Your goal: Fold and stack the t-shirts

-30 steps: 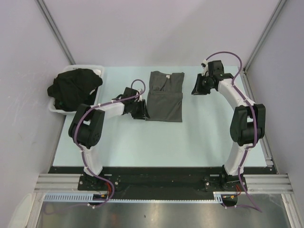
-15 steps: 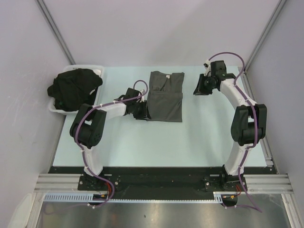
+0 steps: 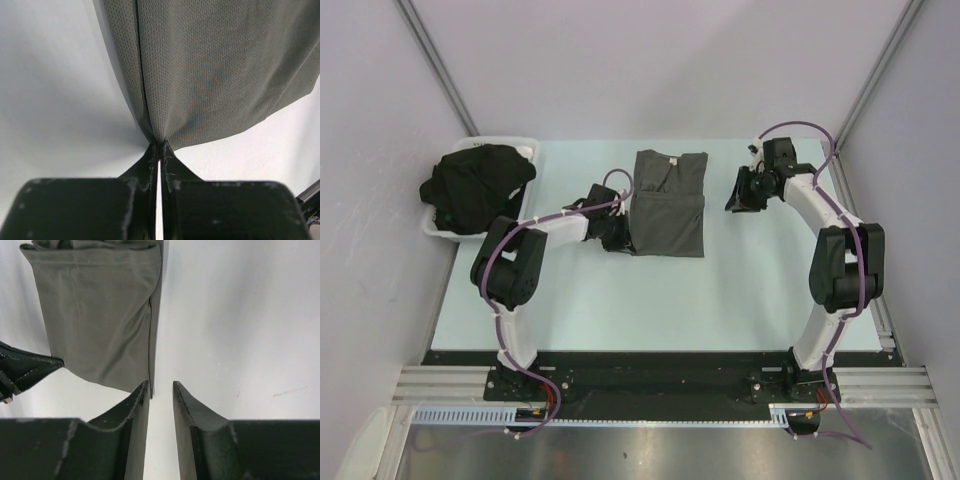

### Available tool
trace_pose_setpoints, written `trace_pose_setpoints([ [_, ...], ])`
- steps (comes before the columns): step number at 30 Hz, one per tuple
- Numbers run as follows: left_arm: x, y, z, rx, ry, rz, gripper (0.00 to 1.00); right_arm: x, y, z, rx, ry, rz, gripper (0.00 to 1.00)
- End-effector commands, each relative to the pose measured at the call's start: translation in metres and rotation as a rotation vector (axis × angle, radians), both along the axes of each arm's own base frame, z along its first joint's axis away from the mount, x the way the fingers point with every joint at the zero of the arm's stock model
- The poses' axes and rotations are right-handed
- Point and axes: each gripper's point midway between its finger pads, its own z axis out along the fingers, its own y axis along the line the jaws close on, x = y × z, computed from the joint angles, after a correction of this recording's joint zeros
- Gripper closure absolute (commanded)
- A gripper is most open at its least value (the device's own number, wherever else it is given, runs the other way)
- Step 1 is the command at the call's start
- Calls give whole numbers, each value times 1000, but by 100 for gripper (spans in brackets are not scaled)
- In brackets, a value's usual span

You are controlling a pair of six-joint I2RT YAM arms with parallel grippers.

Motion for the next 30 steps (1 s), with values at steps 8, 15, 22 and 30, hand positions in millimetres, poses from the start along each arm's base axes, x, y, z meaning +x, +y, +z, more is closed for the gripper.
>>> trace_pose_setpoints([
  [8,-11,3,13,31,-6,-33,100,-34,53,0,73,14,58,68],
  [15,-20,12,30,49,-36,-36,100,-48,73,-22,93,72,52,61],
  [22,-28,18,37,52,-48,-34,100,-67,70,-34,68,100,43,60],
  [30,-28,17,39,46,-51,-35,100,-90,68,-43,72,122,25,59],
])
